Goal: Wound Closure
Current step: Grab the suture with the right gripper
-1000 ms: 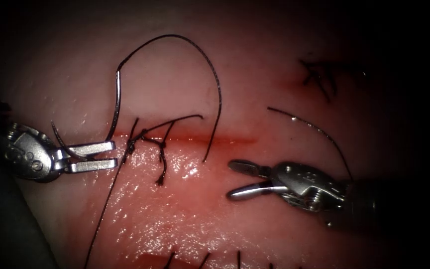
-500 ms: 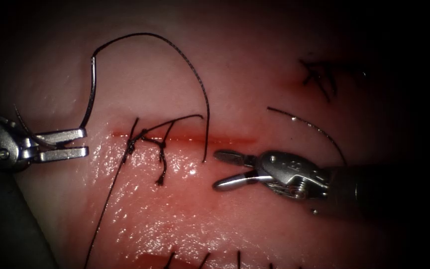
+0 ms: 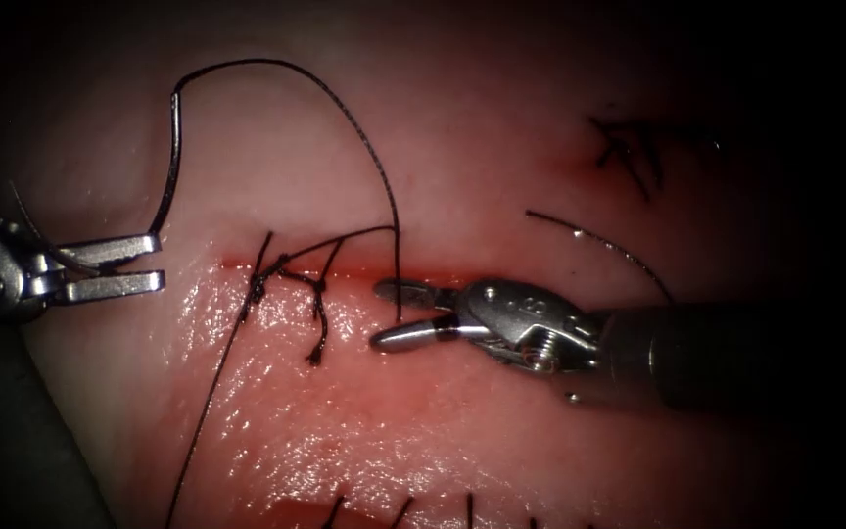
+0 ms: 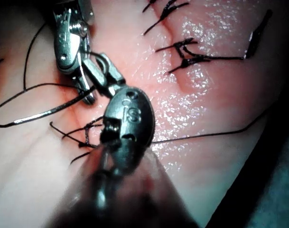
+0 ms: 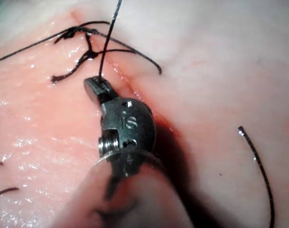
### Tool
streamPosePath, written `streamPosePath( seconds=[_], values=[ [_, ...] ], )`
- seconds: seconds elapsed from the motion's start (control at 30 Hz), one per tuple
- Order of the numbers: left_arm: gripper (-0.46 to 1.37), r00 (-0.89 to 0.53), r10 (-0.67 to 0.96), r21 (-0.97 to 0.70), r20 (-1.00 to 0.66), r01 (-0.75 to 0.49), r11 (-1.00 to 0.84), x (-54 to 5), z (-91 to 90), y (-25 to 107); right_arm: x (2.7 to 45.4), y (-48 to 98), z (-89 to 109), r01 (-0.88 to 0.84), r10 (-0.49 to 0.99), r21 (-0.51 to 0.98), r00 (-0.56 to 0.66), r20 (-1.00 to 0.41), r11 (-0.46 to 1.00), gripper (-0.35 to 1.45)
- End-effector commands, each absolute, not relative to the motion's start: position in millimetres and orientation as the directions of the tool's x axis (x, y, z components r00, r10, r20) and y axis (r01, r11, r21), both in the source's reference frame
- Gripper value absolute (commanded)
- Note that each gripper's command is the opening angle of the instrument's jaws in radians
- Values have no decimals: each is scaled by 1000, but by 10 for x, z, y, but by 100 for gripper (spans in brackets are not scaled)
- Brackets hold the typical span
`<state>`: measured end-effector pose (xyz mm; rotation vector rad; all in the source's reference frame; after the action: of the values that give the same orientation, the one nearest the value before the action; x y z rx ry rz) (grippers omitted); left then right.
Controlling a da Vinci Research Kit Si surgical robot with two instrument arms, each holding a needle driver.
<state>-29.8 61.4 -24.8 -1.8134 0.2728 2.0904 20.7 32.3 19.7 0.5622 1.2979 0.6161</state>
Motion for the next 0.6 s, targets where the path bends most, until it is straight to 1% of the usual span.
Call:
streamPosePath(
  seconds=[0.03,0.13,0.6],
  values=[
    [-35,-112,142,-89,-984,-386,-918,-298,-249,614,207,325,197,-114,700,692,171,-693,713,-35],
    [-35,-110,138,-85,-984,-388,-918,-297,-250,617,205,327,198,-142,697,685,231,-679,714,-35],
    [-35,-108,137,-85,-985,-390,-917,-297,-246,619,201,326,193,-137,697,687,234,-677,713,-35]
  ],
)
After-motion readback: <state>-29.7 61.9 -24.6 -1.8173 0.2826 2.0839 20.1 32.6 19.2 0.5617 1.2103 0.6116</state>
